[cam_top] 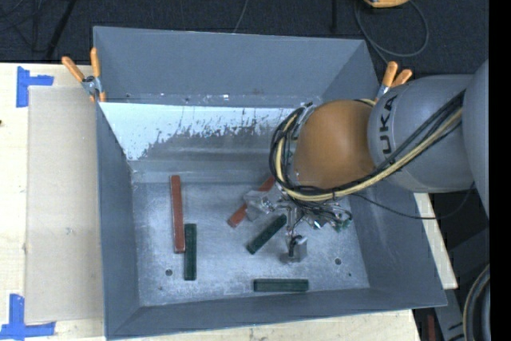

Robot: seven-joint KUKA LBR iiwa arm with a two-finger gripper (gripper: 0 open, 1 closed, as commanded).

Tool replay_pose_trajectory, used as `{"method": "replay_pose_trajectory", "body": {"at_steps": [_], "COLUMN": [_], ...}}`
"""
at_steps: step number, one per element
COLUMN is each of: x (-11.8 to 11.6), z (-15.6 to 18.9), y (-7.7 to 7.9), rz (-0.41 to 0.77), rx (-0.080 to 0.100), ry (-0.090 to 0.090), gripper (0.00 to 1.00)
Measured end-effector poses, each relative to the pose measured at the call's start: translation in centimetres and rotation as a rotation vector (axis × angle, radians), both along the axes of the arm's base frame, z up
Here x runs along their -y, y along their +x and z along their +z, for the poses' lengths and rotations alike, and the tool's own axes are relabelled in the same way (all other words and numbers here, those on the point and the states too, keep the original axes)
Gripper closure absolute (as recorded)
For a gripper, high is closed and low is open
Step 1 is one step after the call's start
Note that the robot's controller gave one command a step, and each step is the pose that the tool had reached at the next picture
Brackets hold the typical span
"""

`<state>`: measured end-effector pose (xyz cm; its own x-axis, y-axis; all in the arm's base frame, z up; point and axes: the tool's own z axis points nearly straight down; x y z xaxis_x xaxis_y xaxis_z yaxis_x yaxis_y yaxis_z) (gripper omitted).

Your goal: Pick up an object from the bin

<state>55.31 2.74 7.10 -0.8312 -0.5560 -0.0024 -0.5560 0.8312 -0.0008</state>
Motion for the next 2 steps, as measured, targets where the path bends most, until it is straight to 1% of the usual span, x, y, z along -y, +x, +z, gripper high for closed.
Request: {"method": "replay_pose_trajectory", "body": {"at_steps": [1, 2], "x": [0.1, -1.0], "z": [-0.1, 14.7], "y": [-0.1, 0.4], "rz": [-0.003, -0.011], "rx": [-0.003, 0.007], "ry": [0.0, 0.001], "gripper": [1.0, 1.0]}}
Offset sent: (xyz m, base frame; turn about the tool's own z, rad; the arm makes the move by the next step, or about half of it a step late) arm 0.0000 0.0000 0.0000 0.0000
